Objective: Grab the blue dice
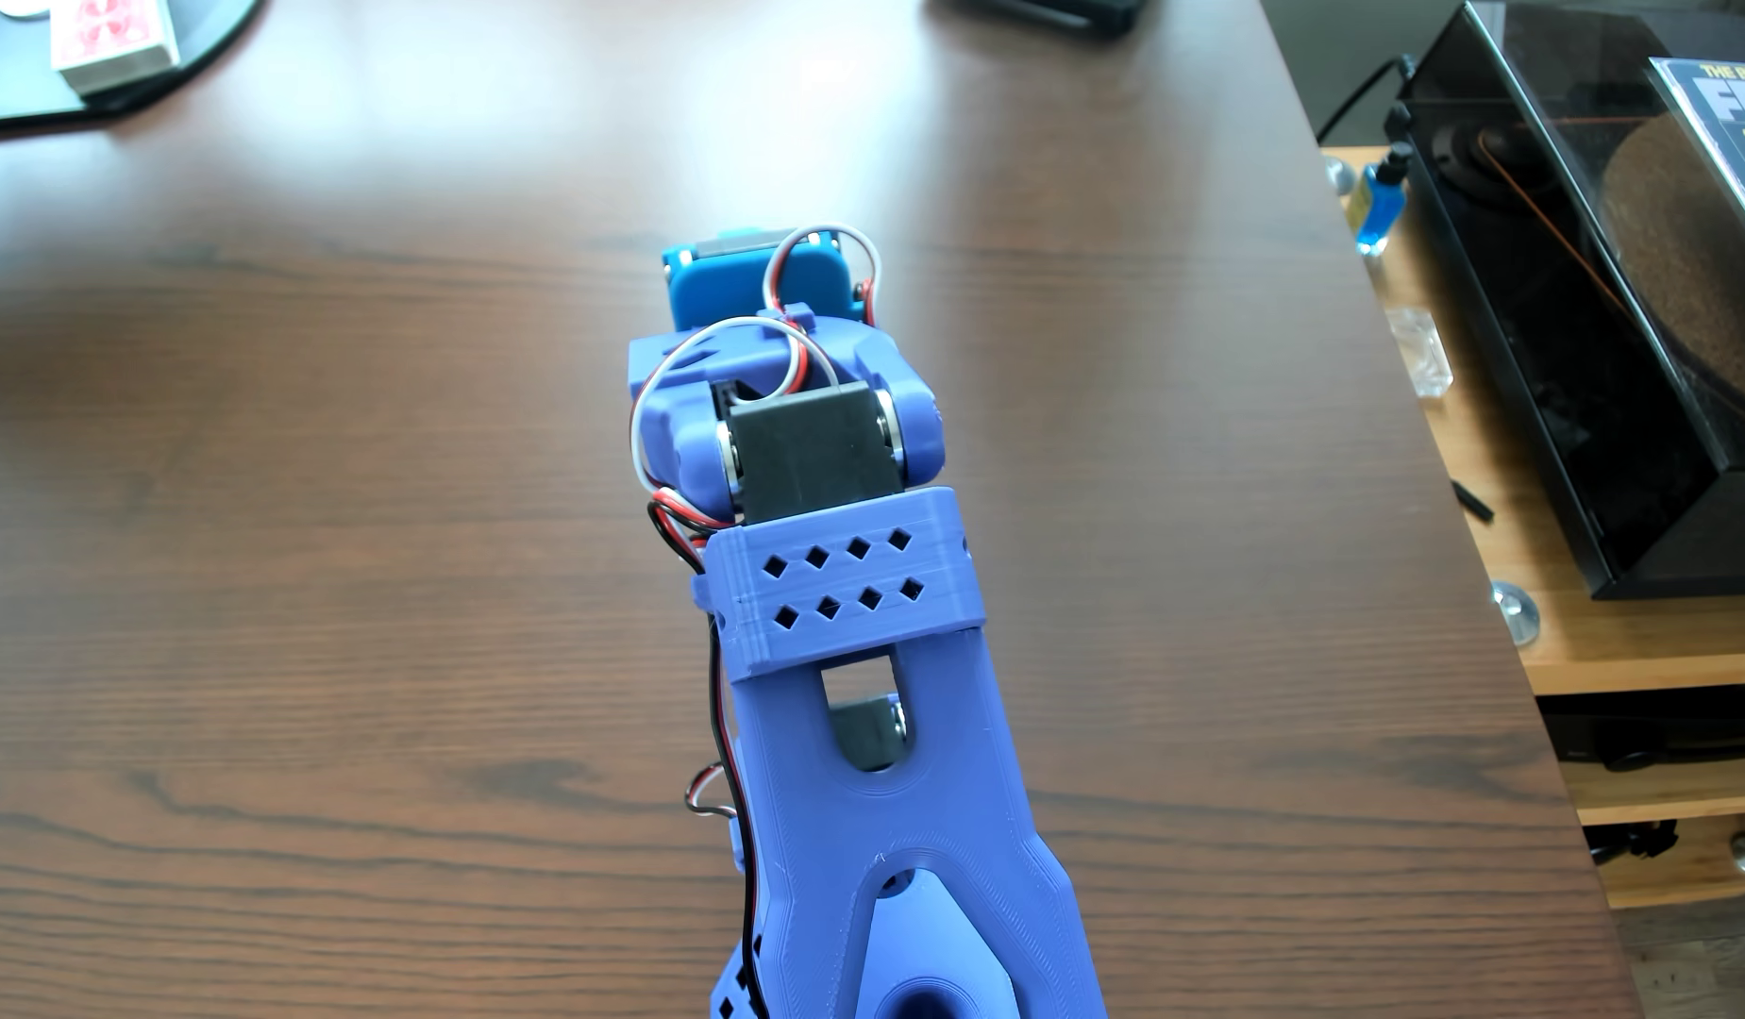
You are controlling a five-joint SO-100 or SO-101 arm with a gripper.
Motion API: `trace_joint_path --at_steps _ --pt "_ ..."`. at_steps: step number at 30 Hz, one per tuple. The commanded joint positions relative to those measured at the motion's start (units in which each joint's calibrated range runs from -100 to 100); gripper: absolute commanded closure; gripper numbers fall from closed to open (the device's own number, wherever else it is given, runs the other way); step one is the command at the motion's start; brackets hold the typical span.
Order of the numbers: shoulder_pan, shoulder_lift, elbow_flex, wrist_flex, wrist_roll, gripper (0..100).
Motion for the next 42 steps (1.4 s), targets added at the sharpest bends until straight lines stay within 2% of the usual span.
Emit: trace_joint_path --at_steps 1,22,27,30,35,42 --pt "-1.42 -1.05 -3.38 0.38 0.28 81" --pt "-1.25 -1.13 -2.02 0.21 0.28 82" --pt "1.86 -1.21 -0.39 -0.05 -0.14 82" --pt "5.05 -3.06 2.59 -0.22 -0.03 86" --pt "8.57 -11.26 10.55 0.38 0.28 98" --pt "9.71 -19.05 23.75 0.47 0.12 98"
